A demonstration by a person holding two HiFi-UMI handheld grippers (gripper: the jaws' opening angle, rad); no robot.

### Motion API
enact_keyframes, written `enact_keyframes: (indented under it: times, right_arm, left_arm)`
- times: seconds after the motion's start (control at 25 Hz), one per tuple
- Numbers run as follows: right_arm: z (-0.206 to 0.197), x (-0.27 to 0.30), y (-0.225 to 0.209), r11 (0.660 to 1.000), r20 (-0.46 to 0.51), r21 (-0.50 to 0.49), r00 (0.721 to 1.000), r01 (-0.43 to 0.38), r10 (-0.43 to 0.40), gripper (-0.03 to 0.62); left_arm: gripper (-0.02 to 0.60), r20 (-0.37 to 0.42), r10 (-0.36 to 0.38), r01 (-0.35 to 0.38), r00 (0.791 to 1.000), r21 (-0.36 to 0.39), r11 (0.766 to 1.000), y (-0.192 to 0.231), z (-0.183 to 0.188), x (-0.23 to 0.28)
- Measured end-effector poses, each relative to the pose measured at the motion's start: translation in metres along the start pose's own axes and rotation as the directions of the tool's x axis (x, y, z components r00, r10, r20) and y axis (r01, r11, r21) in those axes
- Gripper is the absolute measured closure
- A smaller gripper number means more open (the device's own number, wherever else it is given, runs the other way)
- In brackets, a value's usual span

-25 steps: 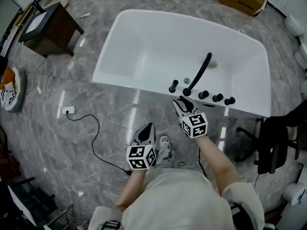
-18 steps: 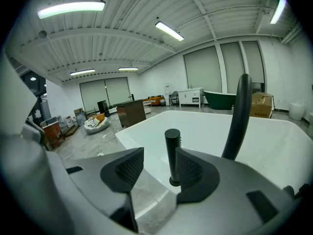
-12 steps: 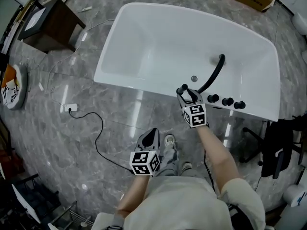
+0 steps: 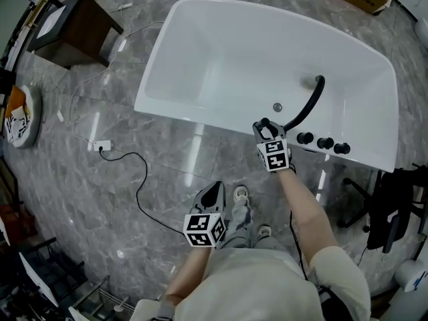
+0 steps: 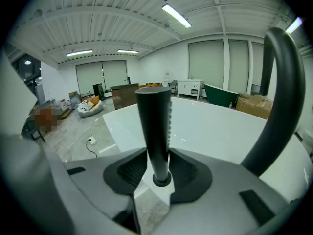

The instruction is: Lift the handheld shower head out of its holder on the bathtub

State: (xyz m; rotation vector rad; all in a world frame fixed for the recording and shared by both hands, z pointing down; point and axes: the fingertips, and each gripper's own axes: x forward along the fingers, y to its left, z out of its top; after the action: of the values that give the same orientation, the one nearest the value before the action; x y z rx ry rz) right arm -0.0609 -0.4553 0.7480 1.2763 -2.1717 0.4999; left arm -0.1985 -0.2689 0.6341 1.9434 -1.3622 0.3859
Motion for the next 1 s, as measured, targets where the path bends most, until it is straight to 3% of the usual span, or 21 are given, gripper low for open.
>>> enact_keyframes:
  times: [0.04, 0.44, 1.0]
  right_arm:
    - [0.000, 0.000, -0.001, 1.000, -0.003, -0.003, 1.000, 0.007, -0.007, 0.451]
    - [0.005, -0.018, 0.005, 0.999, -0.005, -0.034, 1.000, 0.013, -0.013, 0.455]
    - [0.049, -0.099, 0.019, 0.997, 0.175, -0.077, 0.985, 0.023, -0.009, 0.456]
  left_arm:
    - [0.561, 0.002, -0.001, 0.001, 1.000, 0.001, 1.000, -0.001, 0.000, -0.001]
    - [0.561, 0.017, -0.020, 0.020, 1.000, 0.013, 1.000, -0.018, -0.001, -0.009]
    - [0.561, 0.064, -0.042, 0.039, 0.997, 0.050, 0.998, -0.060, -0.014, -0.032]
